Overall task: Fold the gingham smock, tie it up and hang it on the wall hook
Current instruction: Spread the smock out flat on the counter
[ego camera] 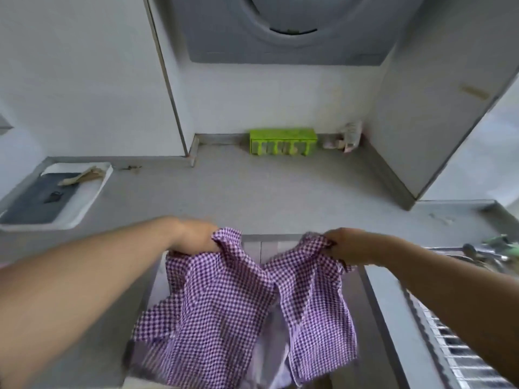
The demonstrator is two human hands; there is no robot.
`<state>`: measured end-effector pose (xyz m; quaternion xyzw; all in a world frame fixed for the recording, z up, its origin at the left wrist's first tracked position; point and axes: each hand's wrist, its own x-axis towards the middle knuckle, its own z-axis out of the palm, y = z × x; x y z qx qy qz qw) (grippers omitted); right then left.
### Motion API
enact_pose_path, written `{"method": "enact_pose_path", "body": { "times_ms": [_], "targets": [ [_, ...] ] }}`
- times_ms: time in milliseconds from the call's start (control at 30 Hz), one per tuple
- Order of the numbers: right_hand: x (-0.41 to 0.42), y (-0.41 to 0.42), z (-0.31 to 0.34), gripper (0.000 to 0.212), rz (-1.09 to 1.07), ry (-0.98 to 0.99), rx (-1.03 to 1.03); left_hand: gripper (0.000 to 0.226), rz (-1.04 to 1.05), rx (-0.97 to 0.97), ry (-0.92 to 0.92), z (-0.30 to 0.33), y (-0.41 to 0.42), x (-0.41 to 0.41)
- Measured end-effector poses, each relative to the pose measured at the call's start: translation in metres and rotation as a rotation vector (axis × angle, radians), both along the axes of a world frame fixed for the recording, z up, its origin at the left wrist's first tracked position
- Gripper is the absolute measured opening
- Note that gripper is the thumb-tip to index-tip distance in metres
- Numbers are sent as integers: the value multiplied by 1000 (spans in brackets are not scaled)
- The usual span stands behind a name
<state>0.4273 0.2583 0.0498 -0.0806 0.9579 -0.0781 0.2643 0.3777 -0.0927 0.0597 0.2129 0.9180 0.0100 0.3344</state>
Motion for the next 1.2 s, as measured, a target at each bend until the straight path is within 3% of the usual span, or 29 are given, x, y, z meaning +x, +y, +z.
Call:
{"method": "enact_pose_path", "body": {
  "times_ms": [100, 267, 600, 867, 1201],
  "targets": [
    [-18, 27, 16, 15, -203, 212, -190, 40, 133, 133, 208, 13, 9, -11],
    [-36, 59, 39, 23, -334, 437, -365, 40, 338, 245, 350, 36, 18, -21],
    [-75, 83, 81, 36, -247, 757, -152, 70, 487, 237, 494, 61, 30, -61],
    [-143, 65, 99, 41, -219, 766, 76, 77, 503, 190, 560, 62, 18, -138],
    [-235, 40, 77, 45, -313, 690, 134, 67, 427, 240, 502, 53, 5, -250]
  ]
}}
